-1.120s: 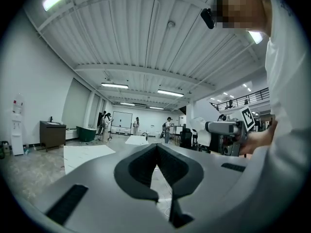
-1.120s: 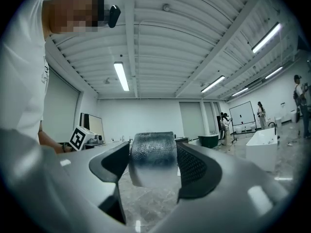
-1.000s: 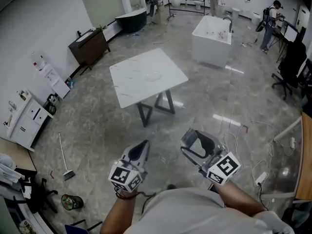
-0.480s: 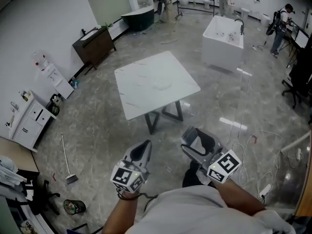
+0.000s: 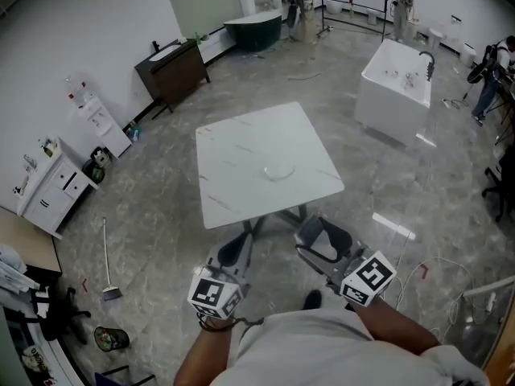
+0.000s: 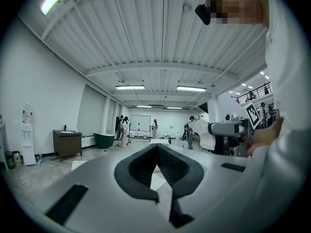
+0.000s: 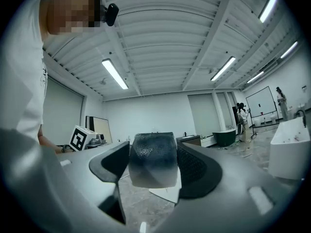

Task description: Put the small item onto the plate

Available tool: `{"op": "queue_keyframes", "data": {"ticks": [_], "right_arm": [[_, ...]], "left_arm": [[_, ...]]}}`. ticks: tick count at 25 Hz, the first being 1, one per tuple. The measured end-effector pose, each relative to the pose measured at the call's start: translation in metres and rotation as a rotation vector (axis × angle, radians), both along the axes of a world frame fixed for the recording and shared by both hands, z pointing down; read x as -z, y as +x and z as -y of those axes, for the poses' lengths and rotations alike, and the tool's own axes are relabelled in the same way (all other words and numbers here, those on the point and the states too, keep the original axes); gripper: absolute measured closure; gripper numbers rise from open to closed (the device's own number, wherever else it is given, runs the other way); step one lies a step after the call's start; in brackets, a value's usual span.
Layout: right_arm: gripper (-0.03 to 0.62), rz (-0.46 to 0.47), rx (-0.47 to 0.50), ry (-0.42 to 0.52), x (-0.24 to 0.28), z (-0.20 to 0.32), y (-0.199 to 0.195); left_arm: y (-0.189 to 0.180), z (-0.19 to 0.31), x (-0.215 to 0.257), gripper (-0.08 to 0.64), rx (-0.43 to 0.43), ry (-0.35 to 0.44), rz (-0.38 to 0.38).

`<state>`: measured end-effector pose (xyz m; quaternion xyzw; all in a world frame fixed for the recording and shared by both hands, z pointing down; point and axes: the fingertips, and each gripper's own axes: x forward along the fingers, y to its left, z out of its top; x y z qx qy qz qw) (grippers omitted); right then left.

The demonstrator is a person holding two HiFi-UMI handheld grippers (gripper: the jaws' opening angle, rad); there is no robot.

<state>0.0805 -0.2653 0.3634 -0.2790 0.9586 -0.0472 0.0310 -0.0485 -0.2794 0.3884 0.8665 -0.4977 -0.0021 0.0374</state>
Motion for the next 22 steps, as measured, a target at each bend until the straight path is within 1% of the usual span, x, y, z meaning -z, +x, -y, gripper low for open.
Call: {"op": "queue_keyframes", "data": {"ticks": [2, 6, 11, 15, 19, 22], "right_arm": [[0.296, -0.006, 0.021, -0.003, -0.003, 0.030, 0.007], [0.296, -0.009, 0.044, -0.023, -0.013, 0.090, 0.009], [0.296, -0.026, 0.047, -0.046, -0.023, 0.164, 0.006], [0.296, -0.040, 0.036, -0.053, -0.035, 0.223, -0.008], [0.296, -0.045, 0.011, -0.070, -0.045, 0.290, -0.031], [0.296, -0.063, -0.019, -0.076, -0.053, 0.344, -0.049]], "left_arm": [[0.005, 0.029, -0.002, 0.552, 0.023, 0.003, -0.007], [0.005, 0.080, -0.008, 0.552, 0.052, 0.002, 0.025], [-0.006, 0.150, -0.010, 0.552, 0.072, -0.006, 0.006], [-0.018, 0.212, -0.023, 0.552, 0.057, -0.013, -0.005], [-0.035, 0.286, -0.040, 0.552, 0.020, -0.029, -0.026], [-0.050, 0.344, -0.048, 0.552, -0.009, -0.040, -0.028]]}}
